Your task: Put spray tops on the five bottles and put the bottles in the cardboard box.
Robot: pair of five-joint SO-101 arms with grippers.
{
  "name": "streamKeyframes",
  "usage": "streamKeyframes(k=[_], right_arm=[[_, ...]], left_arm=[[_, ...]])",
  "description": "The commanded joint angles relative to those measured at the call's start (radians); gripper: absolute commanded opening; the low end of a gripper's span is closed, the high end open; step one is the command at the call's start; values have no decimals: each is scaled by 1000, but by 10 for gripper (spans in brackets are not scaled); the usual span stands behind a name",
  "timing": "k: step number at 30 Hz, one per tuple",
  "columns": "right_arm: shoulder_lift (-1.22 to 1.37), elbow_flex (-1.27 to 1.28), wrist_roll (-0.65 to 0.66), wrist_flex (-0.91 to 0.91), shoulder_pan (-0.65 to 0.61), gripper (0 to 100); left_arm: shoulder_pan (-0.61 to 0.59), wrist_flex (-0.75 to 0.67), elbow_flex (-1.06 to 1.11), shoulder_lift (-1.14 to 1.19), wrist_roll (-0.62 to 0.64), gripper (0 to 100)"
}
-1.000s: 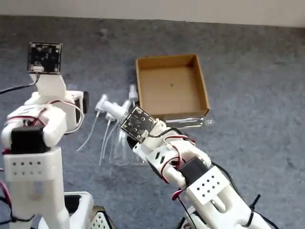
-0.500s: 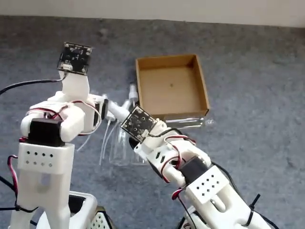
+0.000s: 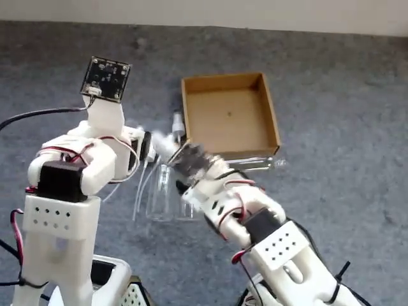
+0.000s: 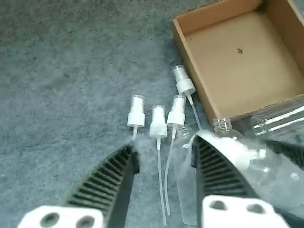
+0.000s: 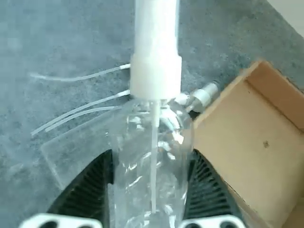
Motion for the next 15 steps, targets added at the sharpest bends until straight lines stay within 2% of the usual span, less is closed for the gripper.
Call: streamKeyframes(k=[1,5,10,15], right_arm=[[-27,-81,-135,-27,130,4],[-21,-173,-209,-27,217,4],[-16,-285,-244,-25,229,4],[33,-323,-278,-24,203,4]], left_arm=[[-38,8,-44,-136,-2,172],[-10,-12,81,-254,41,172],[79,-196,323,-298,57,181],[162,-287,466,-381,101,290]])
